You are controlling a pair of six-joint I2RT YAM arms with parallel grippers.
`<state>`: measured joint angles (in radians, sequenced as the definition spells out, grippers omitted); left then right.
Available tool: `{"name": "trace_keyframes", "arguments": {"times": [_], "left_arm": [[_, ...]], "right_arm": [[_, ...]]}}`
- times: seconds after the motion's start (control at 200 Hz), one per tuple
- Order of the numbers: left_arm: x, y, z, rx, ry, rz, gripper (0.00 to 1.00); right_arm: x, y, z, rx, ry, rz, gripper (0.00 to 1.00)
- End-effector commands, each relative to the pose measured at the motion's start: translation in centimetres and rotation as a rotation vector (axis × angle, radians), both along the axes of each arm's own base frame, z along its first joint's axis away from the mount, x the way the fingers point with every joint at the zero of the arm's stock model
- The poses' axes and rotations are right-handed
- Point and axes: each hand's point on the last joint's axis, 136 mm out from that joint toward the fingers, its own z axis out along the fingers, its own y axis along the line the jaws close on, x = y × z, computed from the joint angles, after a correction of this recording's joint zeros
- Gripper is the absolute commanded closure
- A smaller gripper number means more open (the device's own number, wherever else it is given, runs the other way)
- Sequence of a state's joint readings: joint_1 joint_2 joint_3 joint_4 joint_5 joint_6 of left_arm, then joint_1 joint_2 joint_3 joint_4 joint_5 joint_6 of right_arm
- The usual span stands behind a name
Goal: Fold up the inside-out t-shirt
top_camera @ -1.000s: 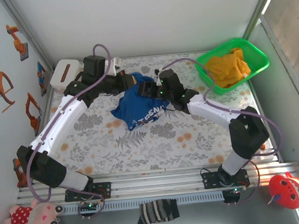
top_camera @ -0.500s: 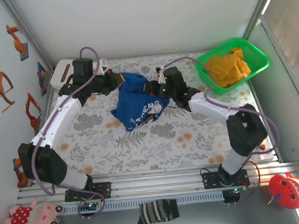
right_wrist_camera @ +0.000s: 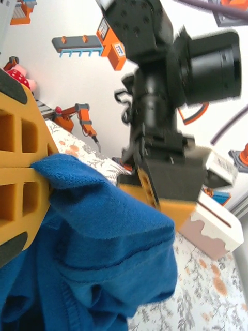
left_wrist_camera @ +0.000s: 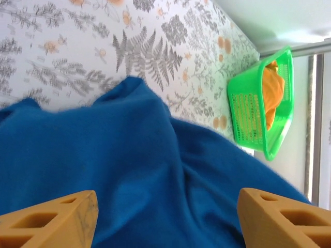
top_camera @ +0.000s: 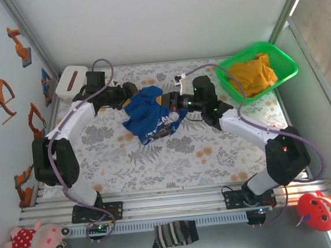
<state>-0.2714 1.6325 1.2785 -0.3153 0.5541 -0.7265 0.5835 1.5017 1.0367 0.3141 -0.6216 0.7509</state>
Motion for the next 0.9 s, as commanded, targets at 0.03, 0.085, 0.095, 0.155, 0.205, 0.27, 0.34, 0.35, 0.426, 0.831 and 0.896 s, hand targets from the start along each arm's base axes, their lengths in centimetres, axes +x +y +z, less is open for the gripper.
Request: {"name": "trace_keyframes", "arguments": {"times": [0.03, 0.085, 0.095, 0.155, 0.205, 0.27, 0.34, 0.35, 0.426, 0.831, 0.896], "left_arm": [[-3.3, -0.6, 3.0, -0.048, -0.039, 0.049, 0.27], [-4.6, -1.1, 2.8, -0.039, -0.027, 0.061, 0.26], [-4.8, -1.2, 2.7, -0.033, -0.024, 0.061, 0.26], [-5.8, -1.8, 2.1, -0.005, -0.004, 0.072, 0.25], [-6.0, -2.3, 1.6, 0.015, 0.000, 0.071, 0.25], [-6.1, -2.8, 0.9, 0.055, 0.005, 0.063, 0.25], [-5.8, -3.1, 0.5, 0.114, -0.009, 0.035, 0.26], [-5.7, -3.1, 0.6, 0.124, -0.016, 0.033, 0.26], [-5.2, -3.0, 0.5, 0.235, -0.090, -0.010, 0.26], [-5.8, -3.7, 0.6, 0.358, -0.238, -0.150, 0.25], [-6.1, -4.4, -0.3, 0.323, -0.176, -0.140, 0.25]], "right_arm": [[0.3, -0.6, -0.4, 0.010, -0.018, -0.007, 1.00], [0.4, -0.7, -0.8, 0.006, -0.007, -0.013, 1.00], [0.4, -0.8, -0.9, 0.006, -0.006, -0.015, 1.00], [0.3, -0.7, -1.3, 0.006, 0.006, -0.012, 1.00], [0.3, -0.7, -1.4, 0.008, 0.011, -0.008, 1.00], [0.2, -0.7, -1.5, 0.008, 0.014, -0.009, 1.00], [0.1, -0.8, -1.6, 0.005, 0.017, -0.008, 1.00], [0.0, -0.8, -1.5, 0.006, 0.017, -0.008, 1.00], [0.0, -0.9, -1.5, 0.002, 0.015, -0.008, 1.00], [-0.2, -1.1, -1.5, -0.023, 0.009, -0.009, 1.00], [-0.1, -1.2, -1.6, -0.026, 0.010, -0.015, 1.00]]}}
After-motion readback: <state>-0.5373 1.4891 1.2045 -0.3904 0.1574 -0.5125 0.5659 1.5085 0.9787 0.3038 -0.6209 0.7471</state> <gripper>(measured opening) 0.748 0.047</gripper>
